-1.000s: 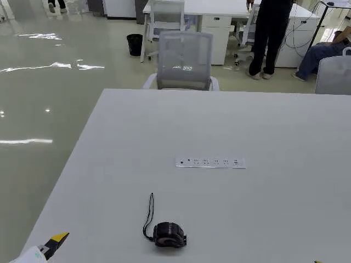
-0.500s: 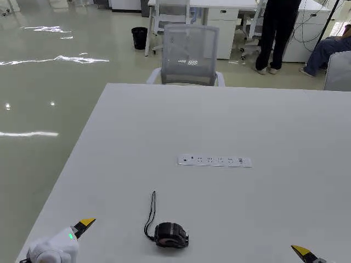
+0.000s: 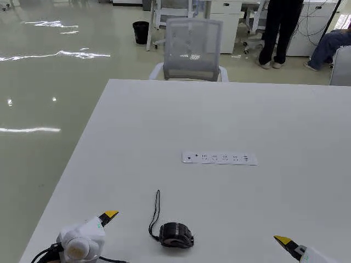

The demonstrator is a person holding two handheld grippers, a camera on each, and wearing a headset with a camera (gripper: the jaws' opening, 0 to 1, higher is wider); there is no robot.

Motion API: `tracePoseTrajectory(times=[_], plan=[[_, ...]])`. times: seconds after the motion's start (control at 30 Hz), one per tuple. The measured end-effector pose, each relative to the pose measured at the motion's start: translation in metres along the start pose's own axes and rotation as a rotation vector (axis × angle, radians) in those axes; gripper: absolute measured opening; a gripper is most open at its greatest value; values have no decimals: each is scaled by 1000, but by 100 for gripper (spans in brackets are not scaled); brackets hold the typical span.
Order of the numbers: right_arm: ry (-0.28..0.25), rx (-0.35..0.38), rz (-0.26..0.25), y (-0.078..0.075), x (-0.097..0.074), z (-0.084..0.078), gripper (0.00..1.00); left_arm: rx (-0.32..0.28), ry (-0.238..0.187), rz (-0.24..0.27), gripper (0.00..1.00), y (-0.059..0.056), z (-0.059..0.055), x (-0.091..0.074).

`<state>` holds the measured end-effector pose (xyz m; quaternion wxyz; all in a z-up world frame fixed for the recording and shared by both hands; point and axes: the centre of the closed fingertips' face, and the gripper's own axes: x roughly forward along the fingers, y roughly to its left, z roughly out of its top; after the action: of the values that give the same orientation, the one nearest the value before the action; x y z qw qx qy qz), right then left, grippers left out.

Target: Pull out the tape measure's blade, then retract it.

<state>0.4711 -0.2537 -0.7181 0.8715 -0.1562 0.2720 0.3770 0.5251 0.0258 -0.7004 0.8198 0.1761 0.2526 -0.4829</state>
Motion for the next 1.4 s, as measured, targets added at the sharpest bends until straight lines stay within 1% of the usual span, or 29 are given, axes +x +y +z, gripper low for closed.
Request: tracePoseTrajectory(times=[0.1, 0.2, 0.3, 0.4, 0.5, 0.63, 0.73, 0.8, 0.87, 0.9, 1.0, 1.03, 1.13, 1.17, 1.2, 1.27, 1.33, 1.37, 1.4], plan=[[4, -22, 29, 5, 10, 5, 87, 7, 0, -11, 98, -1, 5, 7], [10, -48, 59, 9, 22, 8, 86, 27, 6, -29, 97, -2, 8, 17], [18, -68, 79, 12, 33, 13, 83, 54, 16, -41, 95, -2, 9, 24], [25, -83, 98, 16, 46, 19, 82, 71, 27, -60, 91, -1, 9, 33], [28, -117, 121, 20, 59, 27, 80, 87, 41, -82, 89, -3, 10, 42], [35, -149, 153, 24, 75, 34, 78, 128, 69, -116, 87, -4, 8, 53], [48, -168, 180, 28, 83, 38, 78, 150, 83, -134, 84, -3, 8, 58], [61, -189, 202, 30, 89, 39, 75, 163, 90, -145, 82, -1, 8, 62], [65, -205, 216, 31, 95, 42, 73, 195, 81, -164, 76, -1, 11, 66], [67, -212, 225, 32, 98, 43, 73, 198, 86, -167, 75, 0, 12, 68], [84, -242, 260, 35, 108, 42, 68, 227, 109, -192, 74, -1, 10, 76], [94, -242, 263, 35, 111, 41, 67, 237, 117, -199, 73, -2, 10, 79], [116, -269, 288, 36, 123, 38, 62, 264, 129, -231, 72, -7, 11, 88], [121, -270, 289, 36, 126, 38, 60, 271, 135, -241, 70, -8, 11, 90], [126, -275, 294, 37, 129, 37, 59, 281, 144, -254, 69, -10, 10, 92], [133, -290, 299, 38, 134, 36, 58, 287, 157, -265, 67, -11, 7, 96], [140, -307, 301, 38, 141, 34, 57, 294, 164, -273, 61, -12, 5, 100], [146, -310, 312, 40, 144, 34, 56, 305, 172, -288, 58, -14, 3, 102], [152, -316, 315, 40, 146, 33, 55, 311, 178, -289, 58, -15, 2, 103]])
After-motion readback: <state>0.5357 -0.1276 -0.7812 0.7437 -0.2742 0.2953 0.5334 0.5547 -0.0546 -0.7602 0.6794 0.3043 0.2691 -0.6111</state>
